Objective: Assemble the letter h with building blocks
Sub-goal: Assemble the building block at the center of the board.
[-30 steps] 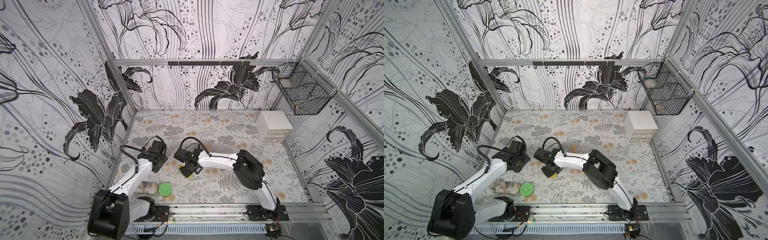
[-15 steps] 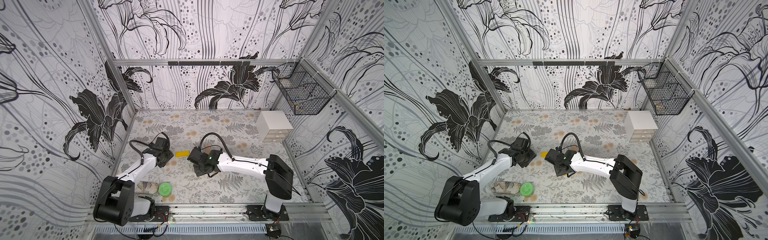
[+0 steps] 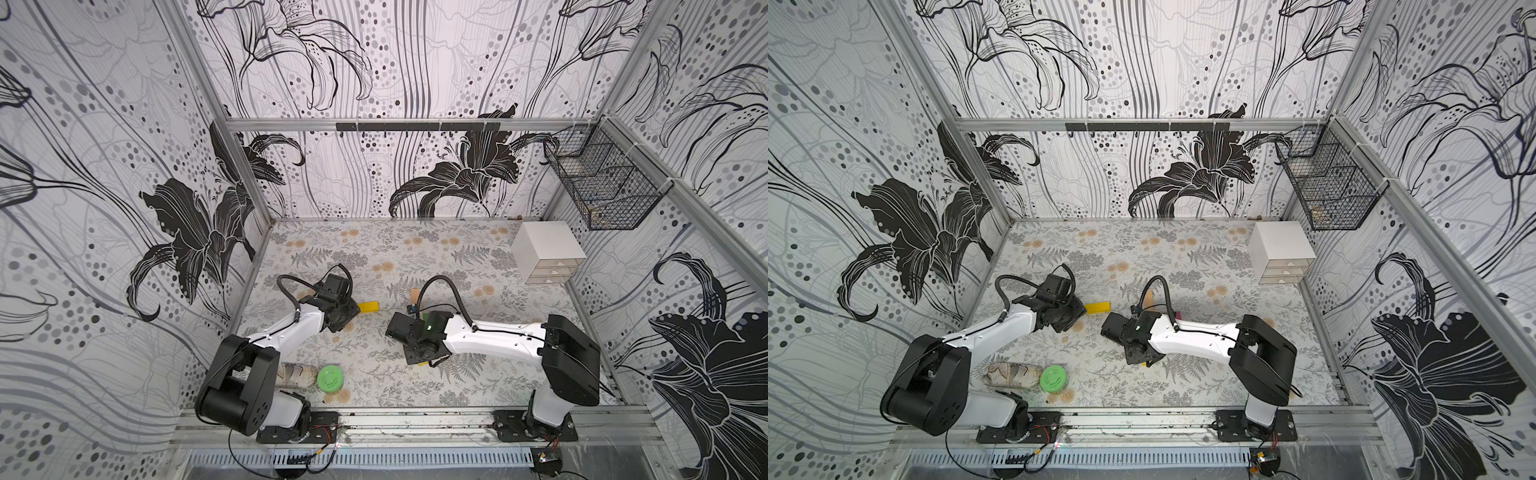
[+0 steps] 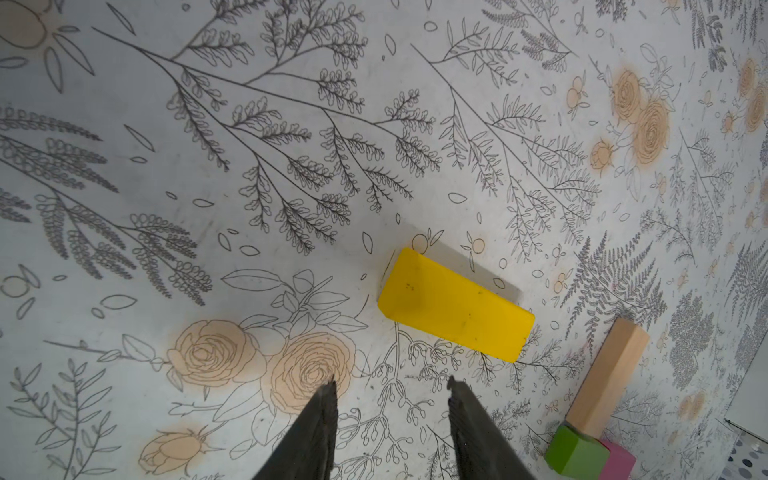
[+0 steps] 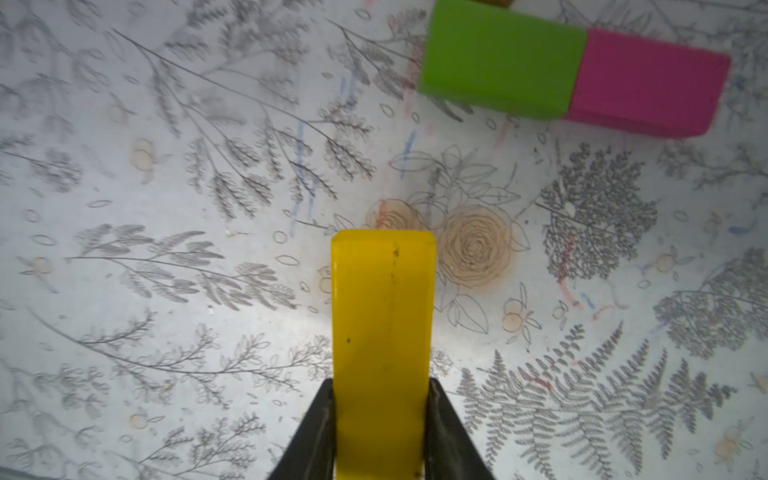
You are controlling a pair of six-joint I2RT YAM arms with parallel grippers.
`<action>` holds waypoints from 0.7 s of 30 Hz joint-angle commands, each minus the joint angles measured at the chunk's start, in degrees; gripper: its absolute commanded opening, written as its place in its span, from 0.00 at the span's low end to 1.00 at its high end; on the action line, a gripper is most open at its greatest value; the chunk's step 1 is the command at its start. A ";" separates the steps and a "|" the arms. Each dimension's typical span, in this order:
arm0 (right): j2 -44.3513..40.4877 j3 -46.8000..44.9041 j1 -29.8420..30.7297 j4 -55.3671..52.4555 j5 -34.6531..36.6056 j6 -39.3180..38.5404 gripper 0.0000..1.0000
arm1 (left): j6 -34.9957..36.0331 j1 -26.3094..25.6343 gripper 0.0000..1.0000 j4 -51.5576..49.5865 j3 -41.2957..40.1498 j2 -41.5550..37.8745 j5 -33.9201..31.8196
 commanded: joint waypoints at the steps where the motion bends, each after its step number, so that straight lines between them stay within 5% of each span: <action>1: -0.34 -0.49 0.09 -3.69 2.18 3.49 0.00 | 0.22 -0.41 0.46 1.40 1.04 0.61 0.64; 14: 6.13 1.91 -5.24 -0.93 -4.24 3.75 0.05 | 0.38 -0.61 0.46 1.26 1.64 0.99 0.70; 21: 7.40 4.19 -5.56 -2.12 -4.58 2.77 0.43 | 0.57 -0.60 0.46 1.01 1.77 0.55 0.13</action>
